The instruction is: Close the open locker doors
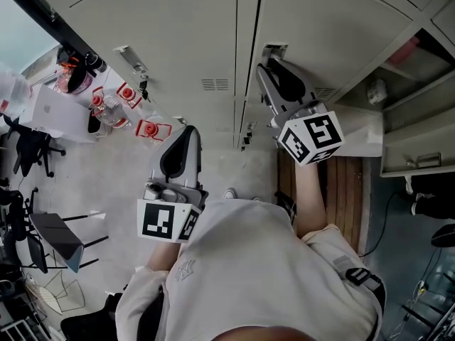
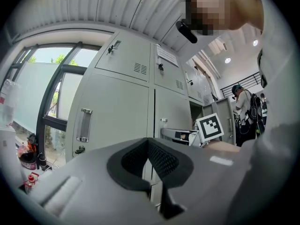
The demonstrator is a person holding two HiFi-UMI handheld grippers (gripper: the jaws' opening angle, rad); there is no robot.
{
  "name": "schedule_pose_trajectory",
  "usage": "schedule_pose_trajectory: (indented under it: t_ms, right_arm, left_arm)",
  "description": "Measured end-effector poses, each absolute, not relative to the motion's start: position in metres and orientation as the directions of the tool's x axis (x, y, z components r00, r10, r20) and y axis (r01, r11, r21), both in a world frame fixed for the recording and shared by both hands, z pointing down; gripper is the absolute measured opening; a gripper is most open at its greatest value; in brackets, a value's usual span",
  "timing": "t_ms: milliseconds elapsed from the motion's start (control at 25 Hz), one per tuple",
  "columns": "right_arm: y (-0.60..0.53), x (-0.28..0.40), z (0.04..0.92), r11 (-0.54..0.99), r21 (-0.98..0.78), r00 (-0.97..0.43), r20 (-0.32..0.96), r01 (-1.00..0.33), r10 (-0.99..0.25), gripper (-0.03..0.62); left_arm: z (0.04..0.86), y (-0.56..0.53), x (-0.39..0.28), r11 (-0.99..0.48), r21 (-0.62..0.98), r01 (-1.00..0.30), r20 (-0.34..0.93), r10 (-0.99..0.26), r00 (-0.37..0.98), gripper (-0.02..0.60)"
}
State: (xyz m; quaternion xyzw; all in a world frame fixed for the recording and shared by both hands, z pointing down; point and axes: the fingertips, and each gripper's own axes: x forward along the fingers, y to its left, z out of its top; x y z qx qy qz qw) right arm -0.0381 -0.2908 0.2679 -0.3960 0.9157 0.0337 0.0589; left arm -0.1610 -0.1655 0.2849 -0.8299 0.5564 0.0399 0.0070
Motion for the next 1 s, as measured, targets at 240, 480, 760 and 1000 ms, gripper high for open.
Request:
schedule_pose_trajectory:
  t_ms: [240,480,760,1000]
  right_arm:
    - [-0.3,-0.04,0.268,0.664,0.028,-0.662,-0.122,-0.747,-0.739,0.086]
    - [-0.308,-0.04,0.268,0.652,0.018,-0.649,-0.128,-0.758,-0.75,0.086]
    - [-0.315,-0.041,0.268,0.644,0.016,-0.64,-0.125,-0.765,-0.758,0.086]
    - [-0.317,-0.044,0.268,0.643,0.024,-0.641,-0.116,-0.766,-0.759,0.086]
  left_arm:
    - [0.288,-0.17,-0.167,-0.377,0.039,-0.925,-0.067,-0.925,0.374,0.002]
    - [0.29,-0.171,-0.171,-0.374,0.045,-0.927,-0.062,-0.927,0.371,0.002]
    - [0.291,-0.17,-0.175,-0.366,0.049,-0.929,-0.057,-0.93,0.364,0.002]
    - [0.293,-0.17,-0.178,-0.361,0.052,-0.931,-0.052,-0.932,0.358,0.002]
